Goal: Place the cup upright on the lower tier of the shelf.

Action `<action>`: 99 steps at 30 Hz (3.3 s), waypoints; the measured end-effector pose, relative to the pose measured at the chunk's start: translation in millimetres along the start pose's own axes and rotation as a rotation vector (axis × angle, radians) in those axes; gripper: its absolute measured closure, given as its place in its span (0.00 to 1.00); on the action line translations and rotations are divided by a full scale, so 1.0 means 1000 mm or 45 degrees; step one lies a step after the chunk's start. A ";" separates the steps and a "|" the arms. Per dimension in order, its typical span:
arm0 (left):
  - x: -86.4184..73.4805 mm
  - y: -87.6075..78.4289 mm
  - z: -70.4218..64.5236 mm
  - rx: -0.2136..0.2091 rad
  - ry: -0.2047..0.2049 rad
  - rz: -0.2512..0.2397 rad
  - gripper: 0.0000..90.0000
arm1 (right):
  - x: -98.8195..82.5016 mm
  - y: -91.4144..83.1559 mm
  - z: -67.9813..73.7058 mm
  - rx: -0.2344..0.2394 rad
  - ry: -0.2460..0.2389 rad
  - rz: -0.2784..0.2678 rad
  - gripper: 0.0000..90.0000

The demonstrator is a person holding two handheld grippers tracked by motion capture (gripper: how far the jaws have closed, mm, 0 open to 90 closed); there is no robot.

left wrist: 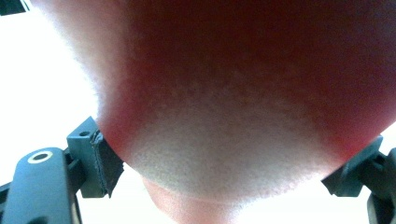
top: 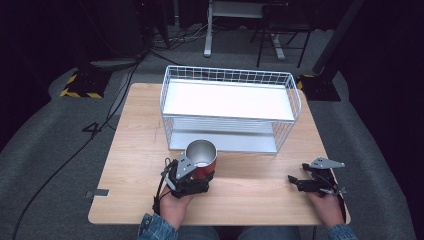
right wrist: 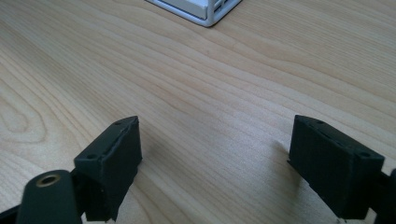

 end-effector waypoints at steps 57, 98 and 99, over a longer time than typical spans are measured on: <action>0.062 0.138 0.037 0.122 -0.094 -0.096 0.19 | 0.000 0.000 0.000 -0.003 0.000 -0.001 0.19; 0.062 0.174 0.029 0.176 -0.137 -0.103 0.11 | 0.000 0.000 0.000 -0.002 0.000 0.001 0.19; 0.062 0.172 0.030 0.185 -0.146 -0.107 0.09 | 0.000 0.000 0.000 -0.002 0.000 0.000 0.19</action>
Point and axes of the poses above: each handheld gripper's, and its own axes: y roughly forward along the jaws, x roughly out of its top, z roughly to its left, the point moved 3 cm from there along y, roughly forward along the jaws, and after that the axes turned 10 degrees about -y, right-handed, at the moved point
